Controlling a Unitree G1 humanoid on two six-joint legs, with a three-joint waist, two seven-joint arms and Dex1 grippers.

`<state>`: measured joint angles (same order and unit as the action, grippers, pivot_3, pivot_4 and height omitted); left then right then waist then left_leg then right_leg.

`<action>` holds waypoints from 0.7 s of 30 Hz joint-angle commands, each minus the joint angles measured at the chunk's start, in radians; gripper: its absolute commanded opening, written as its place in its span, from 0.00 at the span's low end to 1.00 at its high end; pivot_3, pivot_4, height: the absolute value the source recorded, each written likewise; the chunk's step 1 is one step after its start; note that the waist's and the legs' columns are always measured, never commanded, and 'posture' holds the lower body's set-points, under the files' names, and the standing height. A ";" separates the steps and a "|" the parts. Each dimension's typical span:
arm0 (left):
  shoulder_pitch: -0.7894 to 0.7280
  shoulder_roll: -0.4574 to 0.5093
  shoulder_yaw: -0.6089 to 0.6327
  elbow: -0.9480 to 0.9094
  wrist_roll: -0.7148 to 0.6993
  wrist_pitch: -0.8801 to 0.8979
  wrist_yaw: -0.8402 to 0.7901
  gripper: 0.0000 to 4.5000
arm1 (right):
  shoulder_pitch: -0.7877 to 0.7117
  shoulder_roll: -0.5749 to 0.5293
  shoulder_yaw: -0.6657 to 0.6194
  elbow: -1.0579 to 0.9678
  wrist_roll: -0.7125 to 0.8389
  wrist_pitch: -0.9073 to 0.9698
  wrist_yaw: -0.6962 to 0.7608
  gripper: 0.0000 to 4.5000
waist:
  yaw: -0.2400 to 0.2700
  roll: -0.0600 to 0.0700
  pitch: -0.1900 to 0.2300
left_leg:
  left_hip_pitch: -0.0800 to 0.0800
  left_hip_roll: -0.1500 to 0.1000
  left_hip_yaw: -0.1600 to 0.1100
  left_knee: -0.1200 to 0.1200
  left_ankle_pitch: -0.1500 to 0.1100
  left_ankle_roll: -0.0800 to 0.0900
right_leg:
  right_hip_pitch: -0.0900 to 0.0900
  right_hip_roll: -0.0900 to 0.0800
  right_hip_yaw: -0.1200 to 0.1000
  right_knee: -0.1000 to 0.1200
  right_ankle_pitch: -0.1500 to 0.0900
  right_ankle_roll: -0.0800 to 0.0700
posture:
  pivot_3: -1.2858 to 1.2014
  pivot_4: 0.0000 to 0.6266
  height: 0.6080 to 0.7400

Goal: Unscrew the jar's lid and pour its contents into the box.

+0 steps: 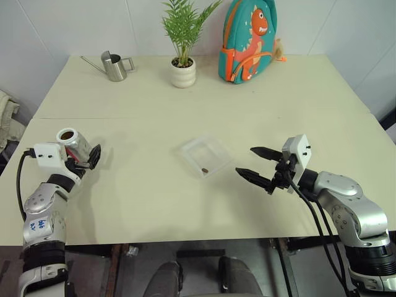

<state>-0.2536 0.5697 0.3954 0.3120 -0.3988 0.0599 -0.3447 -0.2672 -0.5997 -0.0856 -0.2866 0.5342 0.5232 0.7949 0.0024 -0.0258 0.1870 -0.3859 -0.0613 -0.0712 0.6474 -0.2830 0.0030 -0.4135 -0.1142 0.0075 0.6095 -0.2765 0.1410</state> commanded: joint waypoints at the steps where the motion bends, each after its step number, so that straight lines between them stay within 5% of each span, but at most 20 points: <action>1: 0.051 0.033 0.048 -0.077 -0.004 0.033 -0.007 0.99 | 0.006 0.009 -0.005 -0.049 0.013 -0.011 -0.004 1.00 | -0.003 0.000 0.000 | 0.000 0.000 0.000 0.000 0.000 0.000 | 0.000 0.000 0.000 0.000 0.000 0.000 | 0.52 0.24 1.00; 12: 0.172 0.069 0.096 -0.178 -0.010 0.122 -0.058 0.99 | -0.016 0.004 0.001 -0.030 0.010 -0.009 0.020 1.00 | -0.001 0.000 0.000 | 0.000 0.003 0.000 0.000 -0.002 0.000 | 0.000 0.000 0.000 -0.001 0.001 -0.003 | 0.52 0.24 1.00; 21: 0.412 0.209 0.111 -0.357 -0.019 0.114 -0.326 0.99 | -0.028 -0.033 -0.007 -0.013 0.013 -0.023 0.096 1.00 | -0.004 0.001 0.001 | 0.000 0.008 0.000 -0.002 -0.005 -0.001 | 0.000 0.000 -0.001 -0.005 0.000 -0.008 | 0.52 0.24 1.00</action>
<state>0.1257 0.7532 0.4699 0.0233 -0.4007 0.1884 -0.6054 -0.2849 -0.6170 -0.0816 -0.2843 0.5347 0.5227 0.8666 -0.0012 -0.0247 0.1875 -0.3857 -0.0528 -0.0710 0.6455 -0.2888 0.0016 -0.4134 -0.1147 0.0070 0.6038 -0.2772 0.1329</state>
